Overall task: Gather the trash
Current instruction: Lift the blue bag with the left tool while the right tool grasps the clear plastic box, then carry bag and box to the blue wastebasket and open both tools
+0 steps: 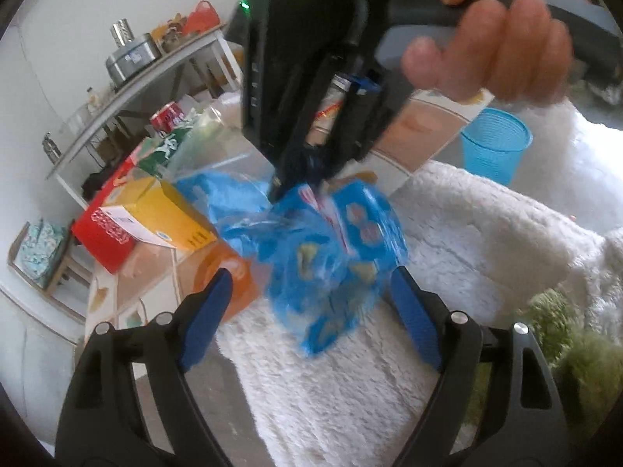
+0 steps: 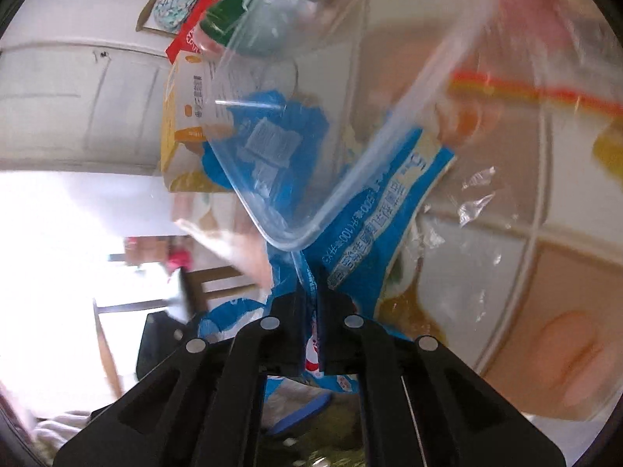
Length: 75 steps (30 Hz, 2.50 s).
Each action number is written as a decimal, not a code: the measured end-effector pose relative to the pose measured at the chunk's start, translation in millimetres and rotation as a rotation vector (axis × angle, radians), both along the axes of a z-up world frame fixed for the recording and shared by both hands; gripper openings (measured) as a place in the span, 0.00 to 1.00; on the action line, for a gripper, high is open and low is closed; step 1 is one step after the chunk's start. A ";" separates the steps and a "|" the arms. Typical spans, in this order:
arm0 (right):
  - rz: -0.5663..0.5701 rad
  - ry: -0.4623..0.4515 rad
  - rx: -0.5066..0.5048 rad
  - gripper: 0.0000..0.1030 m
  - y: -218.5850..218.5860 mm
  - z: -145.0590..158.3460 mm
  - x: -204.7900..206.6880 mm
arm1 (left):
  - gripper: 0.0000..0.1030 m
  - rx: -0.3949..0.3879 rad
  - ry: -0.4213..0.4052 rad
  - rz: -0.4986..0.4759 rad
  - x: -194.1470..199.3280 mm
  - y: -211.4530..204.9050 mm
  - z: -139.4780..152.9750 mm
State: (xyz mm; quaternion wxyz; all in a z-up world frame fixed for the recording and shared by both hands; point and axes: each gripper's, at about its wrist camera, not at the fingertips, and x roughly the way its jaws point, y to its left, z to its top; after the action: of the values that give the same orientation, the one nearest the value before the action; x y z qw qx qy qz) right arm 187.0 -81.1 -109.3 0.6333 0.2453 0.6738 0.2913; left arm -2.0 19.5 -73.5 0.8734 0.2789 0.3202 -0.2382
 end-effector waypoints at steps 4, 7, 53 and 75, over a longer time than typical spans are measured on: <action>0.013 0.074 0.067 0.04 -4.0 -11.2 -8.2 | 0.77 -0.031 -0.001 0.017 15.5 4.2 3.3; 0.041 0.108 0.105 0.04 0.3 -16.8 -17.3 | 0.76 -0.041 0.005 0.016 23.4 5.6 1.9; -0.307 -0.174 -0.179 0.04 -57.0 33.7 20.0 | 0.03 -0.296 0.163 0.182 38.2 45.8 8.2; -0.447 -0.470 -0.090 0.04 -132.6 151.0 -61.6 | 0.03 -0.449 0.033 0.160 9.3 42.3 83.3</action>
State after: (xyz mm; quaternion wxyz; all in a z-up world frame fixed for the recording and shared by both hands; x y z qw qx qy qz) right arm 125.4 -213.7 41.7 0.8300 0.2848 0.4507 0.1638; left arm 7.3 61.8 9.8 0.9244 0.0474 0.2945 -0.2379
